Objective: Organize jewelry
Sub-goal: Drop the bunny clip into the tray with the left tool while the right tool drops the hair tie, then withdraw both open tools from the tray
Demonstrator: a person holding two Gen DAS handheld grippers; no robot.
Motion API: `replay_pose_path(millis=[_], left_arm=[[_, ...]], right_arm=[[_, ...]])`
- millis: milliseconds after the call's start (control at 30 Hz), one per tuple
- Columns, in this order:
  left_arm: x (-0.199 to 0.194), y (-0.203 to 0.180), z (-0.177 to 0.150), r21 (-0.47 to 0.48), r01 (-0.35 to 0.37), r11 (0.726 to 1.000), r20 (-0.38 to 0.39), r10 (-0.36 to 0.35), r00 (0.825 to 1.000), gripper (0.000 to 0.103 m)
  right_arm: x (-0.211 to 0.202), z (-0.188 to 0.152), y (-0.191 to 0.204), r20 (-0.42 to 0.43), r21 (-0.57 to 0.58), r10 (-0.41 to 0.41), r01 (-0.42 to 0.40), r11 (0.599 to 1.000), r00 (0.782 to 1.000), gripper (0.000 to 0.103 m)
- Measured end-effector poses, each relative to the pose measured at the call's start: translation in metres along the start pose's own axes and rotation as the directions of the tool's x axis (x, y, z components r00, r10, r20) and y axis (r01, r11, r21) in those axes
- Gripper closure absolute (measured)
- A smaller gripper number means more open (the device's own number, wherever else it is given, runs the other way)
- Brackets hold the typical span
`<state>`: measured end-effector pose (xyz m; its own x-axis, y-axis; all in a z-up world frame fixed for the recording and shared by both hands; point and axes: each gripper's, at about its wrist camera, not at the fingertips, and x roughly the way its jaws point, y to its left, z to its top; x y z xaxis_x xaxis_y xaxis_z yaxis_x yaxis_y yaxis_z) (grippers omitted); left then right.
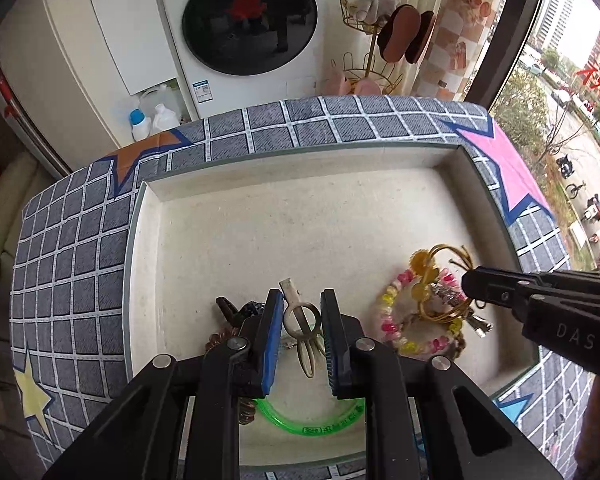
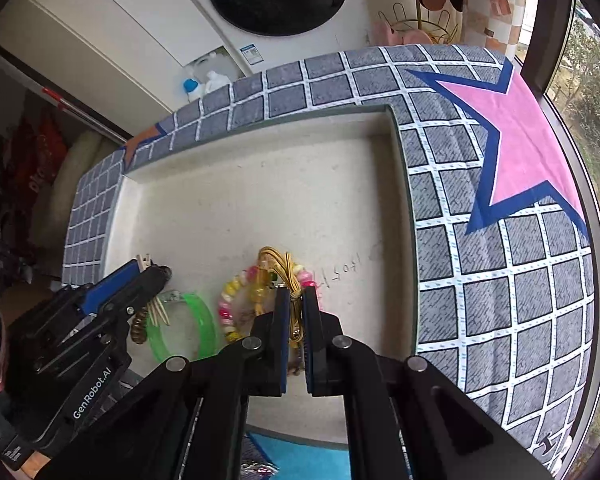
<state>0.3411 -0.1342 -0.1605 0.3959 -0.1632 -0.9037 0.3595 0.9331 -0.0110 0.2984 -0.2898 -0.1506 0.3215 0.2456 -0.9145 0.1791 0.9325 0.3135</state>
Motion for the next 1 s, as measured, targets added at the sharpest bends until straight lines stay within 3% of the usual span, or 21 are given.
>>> replay_pose_path(millis=[267,367,400,433,467,533,600,733,1000], left_arm=[[0.0,0.0,0.0,0.007,-0.029,1.0,-0.005,0.029,1.0,0.071],[-0.001,0.002,0.001,0.002,-0.035,0.999,0.0,0.035,0.999,0.071],[-0.001,0.002,0.001,0.0,-0.039,0.999,0.0,0.039,0.999,0.071],[-0.002,0.003,0.001,-0.001,-0.042,0.999,0.0,0.042,0.999,0.071],[-0.002,0.003,0.001,-0.002,-0.044,0.999,-0.001,0.044,0.999,0.049],[-0.005,0.005,0.001,-0.019,-0.051,0.998,0.009,0.052,0.999,0.0],[-0.016,0.006,0.001,-0.038,-0.062,0.997,0.062,0.064,0.996,0.0],[-0.022,0.005,0.003,-0.036,-0.052,0.998,0.052,0.054,0.997,0.0],[-0.037,0.008,-0.004,-0.055,-0.058,0.997,0.054,0.061,0.997,0.0]], right_arm=[[0.008,0.004,0.0,-0.019,0.004,-0.018,0.018,1.0,1.0,0.096],[0.009,0.004,0.001,-0.021,0.007,-0.019,0.019,1.0,1.0,0.088],[0.009,0.004,0.002,-0.02,0.008,-0.02,0.02,1.0,1.0,0.076],[0.009,0.004,0.002,-0.016,0.011,-0.02,0.021,1.0,1.0,0.057],[0.007,0.004,0.001,-0.007,0.016,-0.019,0.019,1.0,1.0,0.05],[0.001,0.005,-0.001,0.009,0.03,-0.007,0.007,1.0,1.0,0.048],[-0.007,0.005,-0.002,0.03,0.05,0.019,-0.021,0.999,0.999,0.048],[-0.023,0.005,-0.001,0.068,0.058,0.025,-0.029,0.998,0.997,0.048],[-0.037,-0.007,0.0,0.067,0.078,0.023,-0.028,0.997,0.998,0.045]])
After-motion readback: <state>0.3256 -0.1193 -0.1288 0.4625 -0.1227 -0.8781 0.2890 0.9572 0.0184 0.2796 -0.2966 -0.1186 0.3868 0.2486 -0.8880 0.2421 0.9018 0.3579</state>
